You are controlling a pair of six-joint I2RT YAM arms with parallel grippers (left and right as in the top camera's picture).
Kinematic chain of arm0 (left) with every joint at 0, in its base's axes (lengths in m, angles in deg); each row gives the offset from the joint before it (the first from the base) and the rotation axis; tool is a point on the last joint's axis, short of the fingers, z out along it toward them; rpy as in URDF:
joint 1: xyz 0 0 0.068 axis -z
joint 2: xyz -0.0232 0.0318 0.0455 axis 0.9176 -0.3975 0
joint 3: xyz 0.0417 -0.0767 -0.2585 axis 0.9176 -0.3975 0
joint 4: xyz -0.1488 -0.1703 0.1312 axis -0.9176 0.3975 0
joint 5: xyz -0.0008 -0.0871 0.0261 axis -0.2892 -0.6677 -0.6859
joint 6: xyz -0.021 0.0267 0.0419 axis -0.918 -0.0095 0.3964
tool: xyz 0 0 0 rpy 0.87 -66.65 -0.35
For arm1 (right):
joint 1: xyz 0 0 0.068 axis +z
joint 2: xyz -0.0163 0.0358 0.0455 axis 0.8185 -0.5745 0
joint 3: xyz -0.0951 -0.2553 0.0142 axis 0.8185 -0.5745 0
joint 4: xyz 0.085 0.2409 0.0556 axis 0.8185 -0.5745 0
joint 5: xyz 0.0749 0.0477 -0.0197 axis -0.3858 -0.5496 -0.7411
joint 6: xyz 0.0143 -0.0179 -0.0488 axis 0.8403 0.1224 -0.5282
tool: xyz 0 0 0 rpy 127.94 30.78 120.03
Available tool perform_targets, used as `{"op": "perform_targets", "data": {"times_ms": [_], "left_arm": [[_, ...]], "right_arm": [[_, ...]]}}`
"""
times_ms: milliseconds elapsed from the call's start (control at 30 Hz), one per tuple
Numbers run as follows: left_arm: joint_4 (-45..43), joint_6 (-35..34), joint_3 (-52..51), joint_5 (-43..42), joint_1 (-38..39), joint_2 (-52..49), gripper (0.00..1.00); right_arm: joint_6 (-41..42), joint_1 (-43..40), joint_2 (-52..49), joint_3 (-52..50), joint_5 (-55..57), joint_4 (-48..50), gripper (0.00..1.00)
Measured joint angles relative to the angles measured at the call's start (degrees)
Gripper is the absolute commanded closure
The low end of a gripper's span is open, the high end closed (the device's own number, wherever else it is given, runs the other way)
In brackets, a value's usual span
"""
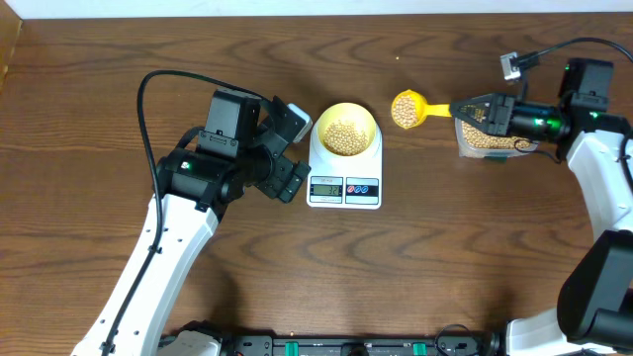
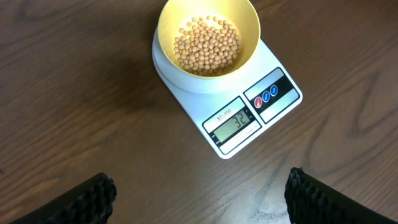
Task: Scoop item into bowl and weigh 50g on scale
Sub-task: 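Carry the filled scoop left over the yellow bowl on the scale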
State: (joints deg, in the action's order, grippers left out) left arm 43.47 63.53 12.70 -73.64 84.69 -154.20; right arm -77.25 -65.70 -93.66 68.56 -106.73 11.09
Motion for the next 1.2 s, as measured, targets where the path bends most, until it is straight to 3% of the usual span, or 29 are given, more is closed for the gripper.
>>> {"op": "perform_targets", "data": {"times_ms": [1200], "left_arm": [[0.0,0.0,0.0,0.0,0.0,0.0,0.11]], "right_arm": [[4.1,15.2,0.0,0.0,15.1,6.1,0.99]]}}
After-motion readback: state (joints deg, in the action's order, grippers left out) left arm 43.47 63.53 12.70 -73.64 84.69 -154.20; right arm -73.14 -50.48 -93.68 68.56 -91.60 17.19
